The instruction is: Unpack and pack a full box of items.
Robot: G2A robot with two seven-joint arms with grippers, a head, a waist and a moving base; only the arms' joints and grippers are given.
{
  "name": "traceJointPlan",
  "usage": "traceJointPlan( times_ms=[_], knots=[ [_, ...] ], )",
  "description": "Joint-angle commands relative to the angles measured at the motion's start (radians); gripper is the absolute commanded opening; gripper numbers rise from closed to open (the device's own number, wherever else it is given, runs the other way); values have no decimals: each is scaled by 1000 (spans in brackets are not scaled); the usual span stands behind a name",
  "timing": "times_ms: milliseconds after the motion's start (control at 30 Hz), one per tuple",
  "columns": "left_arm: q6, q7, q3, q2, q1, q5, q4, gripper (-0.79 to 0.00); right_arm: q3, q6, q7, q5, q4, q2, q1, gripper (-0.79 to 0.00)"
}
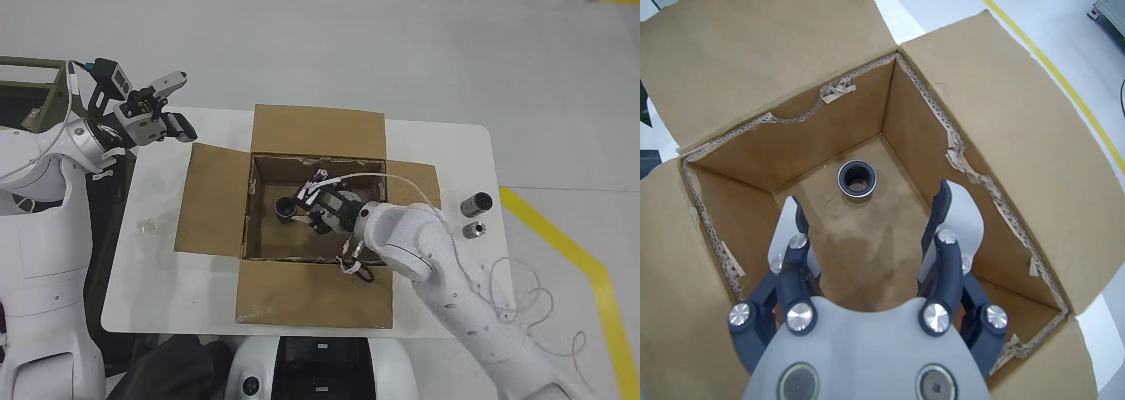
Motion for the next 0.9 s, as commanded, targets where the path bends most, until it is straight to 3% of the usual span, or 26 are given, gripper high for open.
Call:
traceJointPlan(
  times_ms=[0,533,867],
  knots=[
    [0,0,0,0,0,0,0,0,37,-3,-8,-8,-31,10,-38,-123],
    [0,0,0,0,0,0,0,0,316,19,-60,-52,-222,69,-333,-52],
    [0,0,0,0,0,0,0,0,476,-5,-138,10,-238,92,-460,-31]
  ],
)
